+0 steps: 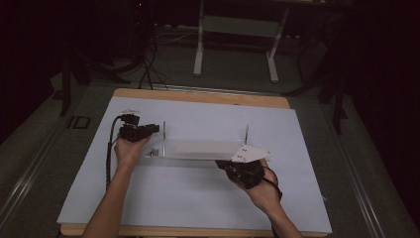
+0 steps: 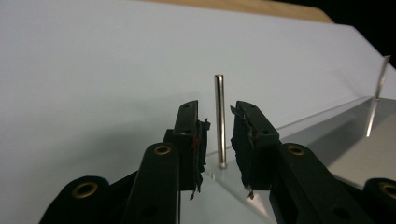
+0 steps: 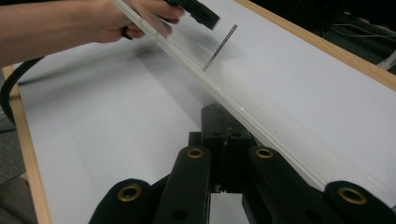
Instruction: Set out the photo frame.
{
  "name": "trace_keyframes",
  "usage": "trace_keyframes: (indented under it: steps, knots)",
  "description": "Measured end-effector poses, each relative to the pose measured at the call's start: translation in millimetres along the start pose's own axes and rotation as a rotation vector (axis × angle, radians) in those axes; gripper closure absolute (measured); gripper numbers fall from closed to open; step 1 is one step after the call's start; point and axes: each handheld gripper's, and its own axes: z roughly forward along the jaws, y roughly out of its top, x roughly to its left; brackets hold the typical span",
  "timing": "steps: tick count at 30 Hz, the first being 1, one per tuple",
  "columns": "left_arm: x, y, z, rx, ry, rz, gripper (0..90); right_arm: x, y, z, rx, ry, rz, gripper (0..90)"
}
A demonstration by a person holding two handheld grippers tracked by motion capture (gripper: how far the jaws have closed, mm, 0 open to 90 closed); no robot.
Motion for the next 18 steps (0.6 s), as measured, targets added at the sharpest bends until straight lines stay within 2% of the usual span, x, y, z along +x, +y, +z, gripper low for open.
trace_keyframes:
  steps: [3, 8, 9, 10, 13, 18]
  knots:
    - [1.0, -7.5, -16.5, -0.035, -0.01, 0.016, 69.6, -1.3, 2.6, 2.2, -0.001, -0.005, -0.004, 90.0]
    - [-0.3, -16.0, -32.1, -0.064, -0.02, 0.044, 67.6, -3.9, 6.0, 2.7, -0.011, -0.008, 0.004, 90.0]
    - [-3.8, -20.5, -39.1, -0.079, -0.02, 0.087, 65.3, -5.4, 7.6, 2.9, -0.013, -0.011, 0.004, 90.0]
    - [-3.8, -20.5, -39.1, -0.079, -0.02, 0.087, 64.7, -5.4, 7.6, 2.9, -0.013, -0.011, 0.004, 90.0]
    - [-9.0, -27.4, -50.3, -0.096, -0.009, 0.136, 62.5, -8.0, 10.5, 4.1, -0.011, -0.021, 0.004, 90.0]
    - [-11.5, -31.8, -57.0, -0.11, -0.028, 0.149, 59.1, -11.9, 13.0, 5.8, -0.014, -0.032, 0.004, 90.0]
